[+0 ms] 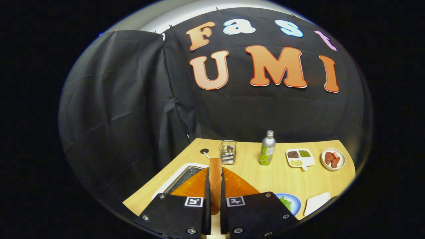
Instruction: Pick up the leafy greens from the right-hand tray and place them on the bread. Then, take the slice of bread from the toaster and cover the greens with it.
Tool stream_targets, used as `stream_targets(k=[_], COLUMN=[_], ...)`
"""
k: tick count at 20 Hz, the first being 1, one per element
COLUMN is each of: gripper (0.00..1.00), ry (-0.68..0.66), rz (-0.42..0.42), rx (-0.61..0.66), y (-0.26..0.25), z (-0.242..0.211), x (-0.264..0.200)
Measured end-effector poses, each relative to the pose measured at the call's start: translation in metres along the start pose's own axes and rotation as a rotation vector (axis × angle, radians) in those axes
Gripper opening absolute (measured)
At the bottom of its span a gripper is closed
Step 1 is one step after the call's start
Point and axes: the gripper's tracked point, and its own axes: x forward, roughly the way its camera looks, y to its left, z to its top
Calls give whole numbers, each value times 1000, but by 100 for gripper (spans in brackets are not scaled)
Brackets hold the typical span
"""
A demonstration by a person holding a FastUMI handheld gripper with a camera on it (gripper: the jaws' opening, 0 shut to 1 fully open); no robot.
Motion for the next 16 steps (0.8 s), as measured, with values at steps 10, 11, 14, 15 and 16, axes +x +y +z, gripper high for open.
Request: stream_targets(k=[10,11,14,15,16], gripper=[11,11,11,11,11], ry=[84,96,131,138,146], rz=[-59,-63,-65,-63,-59], rx=[11,10,11,12,13], y=[-69,-75,-90,-94,-98], z=[-50,-57,-76,-82,-87], x=[-10,-12,-12,-12,-12])
